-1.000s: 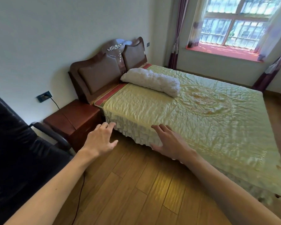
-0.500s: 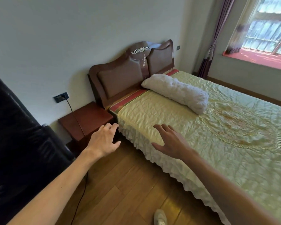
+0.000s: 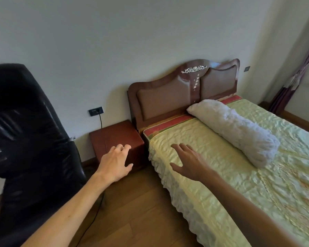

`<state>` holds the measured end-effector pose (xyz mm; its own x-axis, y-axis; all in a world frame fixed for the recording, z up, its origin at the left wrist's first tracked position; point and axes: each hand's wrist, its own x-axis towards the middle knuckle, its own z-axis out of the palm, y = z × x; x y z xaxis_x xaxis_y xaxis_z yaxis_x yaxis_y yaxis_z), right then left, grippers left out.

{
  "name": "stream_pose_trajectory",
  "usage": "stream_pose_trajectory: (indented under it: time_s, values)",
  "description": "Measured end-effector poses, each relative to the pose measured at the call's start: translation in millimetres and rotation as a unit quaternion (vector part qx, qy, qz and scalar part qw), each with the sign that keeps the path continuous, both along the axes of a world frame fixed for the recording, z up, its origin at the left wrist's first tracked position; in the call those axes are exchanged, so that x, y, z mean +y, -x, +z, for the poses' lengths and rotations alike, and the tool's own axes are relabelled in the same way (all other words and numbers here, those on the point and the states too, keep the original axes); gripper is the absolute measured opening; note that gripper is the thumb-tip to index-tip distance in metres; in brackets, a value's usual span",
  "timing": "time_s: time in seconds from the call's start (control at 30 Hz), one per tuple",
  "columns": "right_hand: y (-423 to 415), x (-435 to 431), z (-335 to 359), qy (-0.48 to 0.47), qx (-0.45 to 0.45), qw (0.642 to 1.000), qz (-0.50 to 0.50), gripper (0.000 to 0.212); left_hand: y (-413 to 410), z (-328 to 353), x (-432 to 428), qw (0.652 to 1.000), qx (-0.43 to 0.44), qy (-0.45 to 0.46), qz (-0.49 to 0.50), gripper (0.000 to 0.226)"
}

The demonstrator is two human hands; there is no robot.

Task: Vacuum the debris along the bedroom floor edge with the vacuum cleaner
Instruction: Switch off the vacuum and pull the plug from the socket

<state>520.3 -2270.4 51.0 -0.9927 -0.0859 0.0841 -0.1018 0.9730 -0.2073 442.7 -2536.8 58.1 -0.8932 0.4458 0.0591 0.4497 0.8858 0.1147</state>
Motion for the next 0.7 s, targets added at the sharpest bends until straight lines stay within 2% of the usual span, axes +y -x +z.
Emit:
stream_pose_trajectory:
  time_s: [0.33, 0.7]
  values:
    - [116, -12, -19, 0.018, -0.014, 0.997, 0.074, 0.065, 64, -13, -28, 0.996, -0.014, 0.013, 0.083, 0.066]
    - [280, -58, -27, -0.003, -0.031, 0.992, 0.121, 0.065, 194, -34, -88, 0.990, -0.037, 0.010, 0.135, 0.064]
